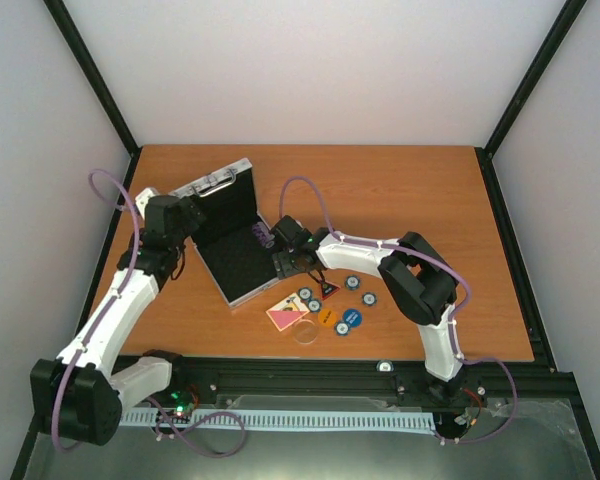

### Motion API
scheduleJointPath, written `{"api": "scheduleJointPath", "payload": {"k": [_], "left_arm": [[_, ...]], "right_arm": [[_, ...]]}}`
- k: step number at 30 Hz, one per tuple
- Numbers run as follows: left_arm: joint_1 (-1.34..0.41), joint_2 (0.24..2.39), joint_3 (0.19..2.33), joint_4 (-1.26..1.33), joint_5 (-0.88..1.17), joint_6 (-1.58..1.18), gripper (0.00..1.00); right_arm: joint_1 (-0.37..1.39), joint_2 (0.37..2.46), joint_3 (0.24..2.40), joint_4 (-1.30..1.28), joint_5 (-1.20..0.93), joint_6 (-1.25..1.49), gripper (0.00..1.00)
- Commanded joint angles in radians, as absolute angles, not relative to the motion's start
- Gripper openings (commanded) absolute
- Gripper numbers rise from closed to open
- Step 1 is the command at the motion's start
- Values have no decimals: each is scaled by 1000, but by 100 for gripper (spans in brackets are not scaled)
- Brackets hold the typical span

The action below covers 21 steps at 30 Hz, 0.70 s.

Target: Pack up texas hold em set

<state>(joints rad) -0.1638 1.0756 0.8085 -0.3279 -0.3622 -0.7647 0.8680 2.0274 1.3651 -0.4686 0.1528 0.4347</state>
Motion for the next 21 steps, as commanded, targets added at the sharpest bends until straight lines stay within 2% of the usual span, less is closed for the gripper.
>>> {"api": "scheduleJointPath", "payload": {"k": [1,21], "left_arm": [[-166,1022,823,-303,-351,-746,100],[-166,973,756,-333,-332,-738,100]], "right_arm": [[857,2033,1369,-549,172,424,84],[856,2050,1444,-563,167,410,84]]}}
